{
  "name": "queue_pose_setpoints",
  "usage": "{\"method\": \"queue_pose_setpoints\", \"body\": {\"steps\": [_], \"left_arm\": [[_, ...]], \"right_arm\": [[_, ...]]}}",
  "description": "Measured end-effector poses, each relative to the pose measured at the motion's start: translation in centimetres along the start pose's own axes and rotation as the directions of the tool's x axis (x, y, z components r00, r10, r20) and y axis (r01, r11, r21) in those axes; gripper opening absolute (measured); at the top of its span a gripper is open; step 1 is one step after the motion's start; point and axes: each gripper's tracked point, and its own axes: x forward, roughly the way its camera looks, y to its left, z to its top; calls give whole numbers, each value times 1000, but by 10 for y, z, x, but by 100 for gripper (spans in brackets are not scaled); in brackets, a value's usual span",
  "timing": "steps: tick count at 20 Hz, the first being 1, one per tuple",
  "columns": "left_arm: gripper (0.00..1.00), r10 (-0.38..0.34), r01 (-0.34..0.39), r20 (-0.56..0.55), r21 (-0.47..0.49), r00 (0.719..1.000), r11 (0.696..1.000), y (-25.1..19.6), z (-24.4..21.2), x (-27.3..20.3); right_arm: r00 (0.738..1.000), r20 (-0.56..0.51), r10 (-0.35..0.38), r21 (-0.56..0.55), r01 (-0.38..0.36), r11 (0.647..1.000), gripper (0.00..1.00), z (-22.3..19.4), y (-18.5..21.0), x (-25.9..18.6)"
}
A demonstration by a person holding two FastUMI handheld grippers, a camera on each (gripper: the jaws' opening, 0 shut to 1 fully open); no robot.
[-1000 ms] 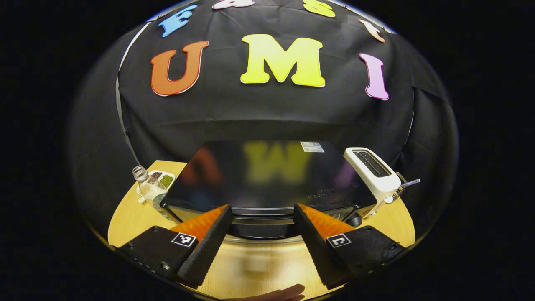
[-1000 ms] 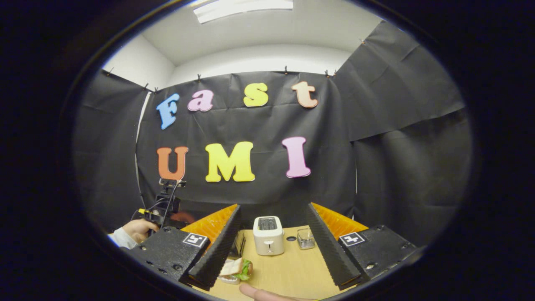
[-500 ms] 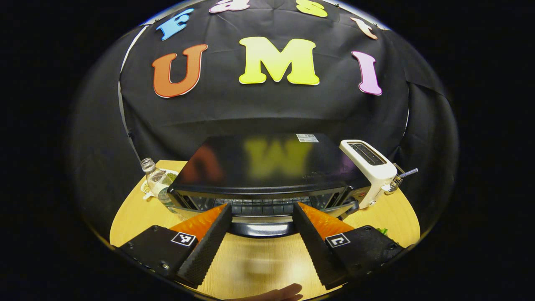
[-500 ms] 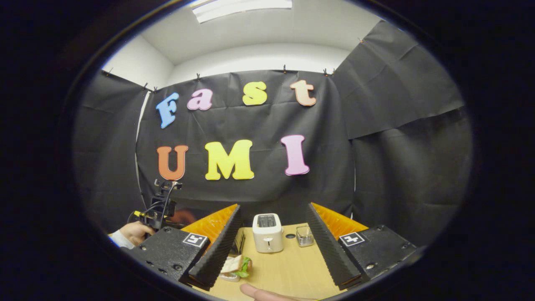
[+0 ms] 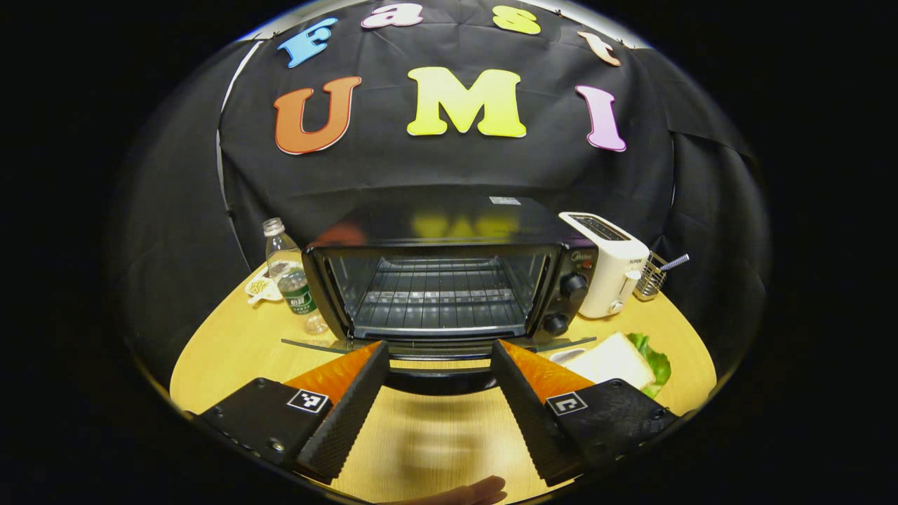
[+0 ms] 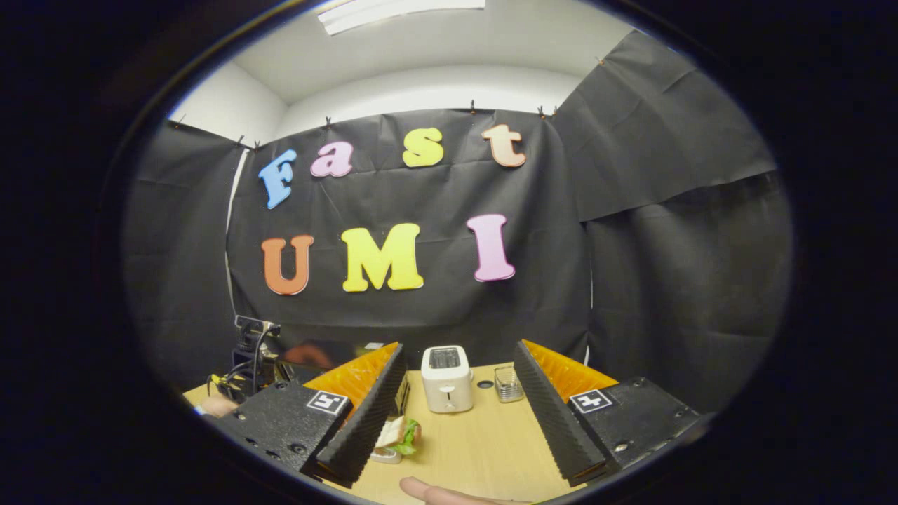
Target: Open the electric oven with the left hand, put the food in, and close the electric oven.
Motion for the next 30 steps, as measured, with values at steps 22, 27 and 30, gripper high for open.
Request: {"method": "queue_pose_setpoints", "body": {"steps": [22, 27, 30], "left_arm": [[98, 22, -22, 5, -21, 1000, 1000, 1, -89, 14], [95, 5, -1, 136, -27, 991, 1000, -1, -36, -28], [95, 11, -7, 227, -22, 974, 1000, 5, 0, -61]], "right_arm": [[993, -120, 7, -33, -11, 999, 99, -49, 2, 8], [966, -251, 62, -27, -71, 997, 99, -85, 14, 40], [935, -343, 91, -14, -102, 995, 100, -112, 19, 62]]}}
